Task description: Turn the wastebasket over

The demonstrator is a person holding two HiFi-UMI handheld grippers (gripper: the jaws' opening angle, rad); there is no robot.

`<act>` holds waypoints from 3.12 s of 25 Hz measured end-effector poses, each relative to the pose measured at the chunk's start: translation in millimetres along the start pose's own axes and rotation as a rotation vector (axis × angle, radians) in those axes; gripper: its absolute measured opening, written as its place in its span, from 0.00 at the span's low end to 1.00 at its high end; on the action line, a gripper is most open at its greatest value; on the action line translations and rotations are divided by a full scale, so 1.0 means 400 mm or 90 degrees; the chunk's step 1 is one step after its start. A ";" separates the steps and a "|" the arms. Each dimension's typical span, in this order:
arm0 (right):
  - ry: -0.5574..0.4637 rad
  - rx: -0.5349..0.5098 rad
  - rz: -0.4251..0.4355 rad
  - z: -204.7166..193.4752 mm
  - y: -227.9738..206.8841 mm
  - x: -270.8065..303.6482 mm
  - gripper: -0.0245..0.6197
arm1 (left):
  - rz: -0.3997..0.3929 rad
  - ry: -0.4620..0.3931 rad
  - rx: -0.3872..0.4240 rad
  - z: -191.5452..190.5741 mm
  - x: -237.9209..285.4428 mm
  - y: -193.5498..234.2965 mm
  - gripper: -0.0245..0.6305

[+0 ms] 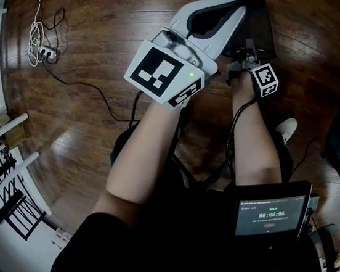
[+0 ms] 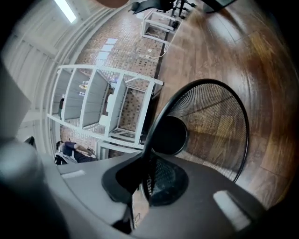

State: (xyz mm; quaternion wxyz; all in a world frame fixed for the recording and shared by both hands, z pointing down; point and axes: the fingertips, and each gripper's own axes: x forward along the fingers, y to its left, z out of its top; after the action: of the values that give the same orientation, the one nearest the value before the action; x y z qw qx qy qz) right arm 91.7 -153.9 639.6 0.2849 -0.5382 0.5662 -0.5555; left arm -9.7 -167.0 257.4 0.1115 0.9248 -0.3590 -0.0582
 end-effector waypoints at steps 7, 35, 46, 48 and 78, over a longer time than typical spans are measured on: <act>0.052 -0.115 -0.018 0.015 0.050 0.020 0.06 | -0.002 -0.007 -0.002 0.002 0.005 0.009 0.04; 0.672 -1.207 -0.103 -0.156 0.155 -0.028 0.09 | 0.026 -0.076 -0.013 0.132 -0.064 0.020 0.04; 0.813 -1.379 -0.016 -0.242 0.048 -0.075 0.08 | 0.033 -0.078 -0.020 0.116 -0.072 0.047 0.04; 0.810 -1.377 -0.017 -0.235 0.049 -0.073 0.08 | 0.031 -0.077 -0.018 0.117 -0.071 0.043 0.04; 0.141 -0.823 0.416 0.076 0.871 -0.326 0.05 | -0.046 0.038 0.091 -0.021 -0.054 -0.119 0.04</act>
State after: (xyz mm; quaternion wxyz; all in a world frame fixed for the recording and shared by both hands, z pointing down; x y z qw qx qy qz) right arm 51.1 -111.5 271.0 0.0024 -0.3432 0.9380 -0.0480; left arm 7.0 -116.8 254.4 0.0534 0.9441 -0.3253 -0.0088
